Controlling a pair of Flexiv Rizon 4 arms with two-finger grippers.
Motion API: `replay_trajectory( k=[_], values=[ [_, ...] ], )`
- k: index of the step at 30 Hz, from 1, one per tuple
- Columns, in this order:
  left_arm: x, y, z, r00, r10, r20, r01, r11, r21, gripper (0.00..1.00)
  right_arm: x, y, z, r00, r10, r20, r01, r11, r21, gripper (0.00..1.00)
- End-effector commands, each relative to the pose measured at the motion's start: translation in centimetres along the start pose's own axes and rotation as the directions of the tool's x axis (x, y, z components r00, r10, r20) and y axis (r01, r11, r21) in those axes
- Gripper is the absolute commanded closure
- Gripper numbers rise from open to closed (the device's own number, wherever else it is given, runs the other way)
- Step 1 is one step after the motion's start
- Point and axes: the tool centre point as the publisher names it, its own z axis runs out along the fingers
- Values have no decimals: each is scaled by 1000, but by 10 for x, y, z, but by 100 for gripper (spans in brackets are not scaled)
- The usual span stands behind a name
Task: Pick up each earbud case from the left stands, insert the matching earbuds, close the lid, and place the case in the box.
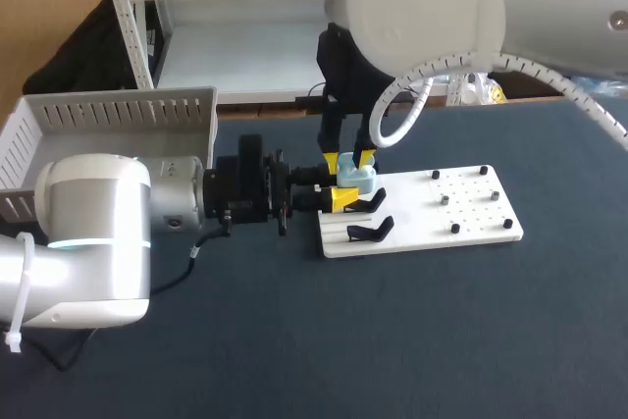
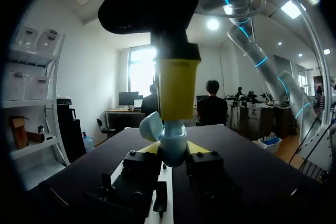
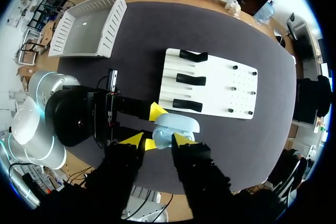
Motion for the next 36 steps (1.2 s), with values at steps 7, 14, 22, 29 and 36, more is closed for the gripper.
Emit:
replay_trajectory(
  k=[7, 14, 22, 29, 36],
  values=[
    [1, 0, 0, 1000, 2, 3, -2, 1000, -4, 100, 1, -11, -21, 999, 32, 42, -31, 999, -25, 51],
    [1, 0, 0, 1000, 2, 3, -2, 1000, -4, 100, -26, -34, -27, 987, 140, 85, -136, 989, -52, 13],
    [1, 0, 0, 1000, 2, 3, -2, 1000, -4, 100, -54, -55, -14, 967, 240, 85, -236, 971, -46, 0],
    [1, 0, 0, 1000, 2, 3, -2, 1000, -4, 100, -58, -70, 5, 962, 270, 43, -269, 963, -29, 0],
    [1, 0, 0, 1000, 2, 3, -2, 1000, -4, 100, -46, -79, 15, 961, 276, 3, -276, 961, -12, 0]
  ],
)
